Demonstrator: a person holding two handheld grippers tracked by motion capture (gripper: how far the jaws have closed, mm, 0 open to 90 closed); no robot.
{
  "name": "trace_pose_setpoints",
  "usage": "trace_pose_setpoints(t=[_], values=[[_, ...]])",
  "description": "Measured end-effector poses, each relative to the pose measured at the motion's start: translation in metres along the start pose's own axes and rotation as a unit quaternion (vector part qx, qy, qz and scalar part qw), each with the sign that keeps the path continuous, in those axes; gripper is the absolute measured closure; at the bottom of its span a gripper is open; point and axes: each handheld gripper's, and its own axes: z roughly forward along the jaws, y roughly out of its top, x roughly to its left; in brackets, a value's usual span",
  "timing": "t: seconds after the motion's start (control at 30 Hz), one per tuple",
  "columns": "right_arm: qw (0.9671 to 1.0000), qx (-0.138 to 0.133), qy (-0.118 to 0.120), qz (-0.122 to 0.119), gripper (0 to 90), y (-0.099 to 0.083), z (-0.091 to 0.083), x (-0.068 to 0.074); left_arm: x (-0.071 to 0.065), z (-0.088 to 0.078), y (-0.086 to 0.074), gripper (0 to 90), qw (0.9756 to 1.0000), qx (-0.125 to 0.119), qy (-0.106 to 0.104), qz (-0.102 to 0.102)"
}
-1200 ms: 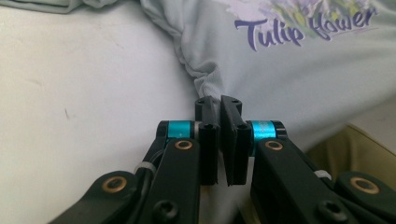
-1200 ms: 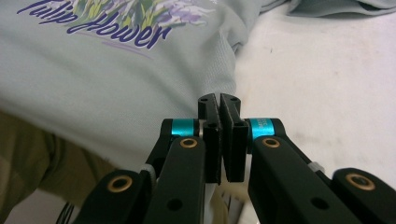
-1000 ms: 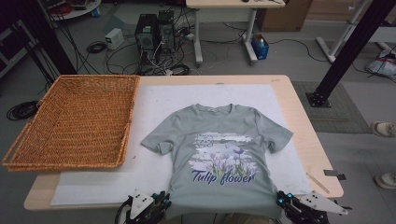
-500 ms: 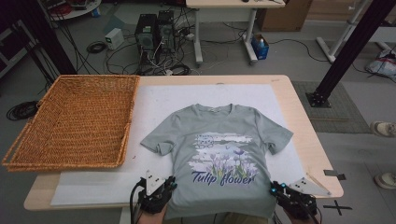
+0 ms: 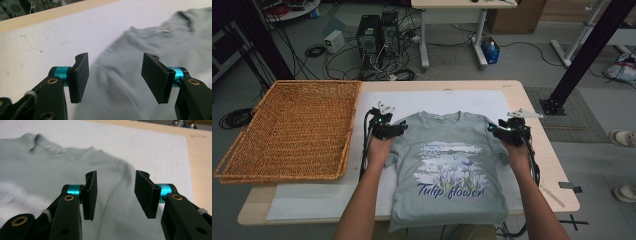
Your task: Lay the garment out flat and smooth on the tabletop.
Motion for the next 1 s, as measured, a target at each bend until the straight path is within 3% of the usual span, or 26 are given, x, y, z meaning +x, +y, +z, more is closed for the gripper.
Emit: trace_pose_setpoints(t=[0.1, 0.2, 0.23, 0.3, 0.33, 0.37, 0.43, 0.53, 0.67, 0.7, 0.77, 0.8, 0.83, 1.0], values=[[0.9990, 0.043, -0.008, 0.001, 54.5, 0.013, 0.035, -0.013, 0.012, 0.023, 0.002, 39.9, 0.9995, 0.032, 0.006, 0.002], [0.9955, 0.092, -0.016, -0.017, 57.8, 0.018, 0.063, -0.018, 0.018, 0.036, -0.003, 45.5, 0.9984, 0.054, 0.013, 0.012], [0.9941, 0.103, -0.019, -0.028, 61.7, 0.018, 0.069, -0.018, 0.019, 0.040, -0.005, 48.1, 0.9973, 0.069, 0.016, 0.020], [0.9917, 0.119, -0.013, -0.046, 71.9, 0.016, 0.079, -0.016, 0.021, 0.042, -0.008, 61.4, 0.9974, 0.069, -0.004, 0.018], [0.9925, 0.111, -0.008, -0.051, 80.7, 0.016, 0.081, -0.015, 0.021, 0.042, -0.006, 68.3, 0.9971, 0.070, -0.008, 0.028], [0.9918, 0.111, -0.011, -0.063, 86.1, 0.017, 0.082, -0.014, 0.019, 0.044, -0.004, 83.8, 0.9964, 0.074, 0.004, 0.041], [0.9906, 0.111, -0.023, -0.077, 87.6, 0.020, 0.086, -0.012, 0.019, 0.047, 0.000, 84.8, 0.9960, 0.079, 0.020, 0.037], [0.9910, 0.103, -0.044, -0.073, 87.8, 0.022, 0.092, -0.014, 0.025, 0.052, 0.002, 85.3, 0.9963, 0.073, 0.043, 0.018], [0.9926, 0.088, -0.051, -0.067, 87.3, 0.022, 0.098, -0.017, 0.028, 0.055, 0.004, 85.1, 0.9967, 0.066, 0.046, 0.009], [0.9927, 0.089, -0.052, -0.063, 84.8, 0.023, 0.097, -0.017, 0.028, 0.055, 0.003, 82.8, 0.9971, 0.059, 0.047, 0.000], [0.9938, 0.082, -0.058, -0.047, 67.7, 0.024, 0.092, -0.017, 0.027, 0.053, 0.004, 58.1, 0.9973, 0.054, 0.042, -0.028], [0.9938, 0.082, -0.058, -0.047, 67.7, 0.024, 0.092, -0.017, 0.027, 0.053, 0.004, 49.6, 0.9973, 0.054, 0.042, -0.028], [0.9971, 0.055, -0.050, -0.013, 58.8, 0.026, 0.079, -0.021, 0.024, 0.045, 0.008, 42.9, 0.9976, 0.047, 0.028, -0.043], [0.9985, -0.006, -0.044, 0.030, 37.3, 0.024, 0.023, -0.026, 0.010, 0.006, 0.014, 20.8, 0.9982, -0.007, -0.004, -0.060]])
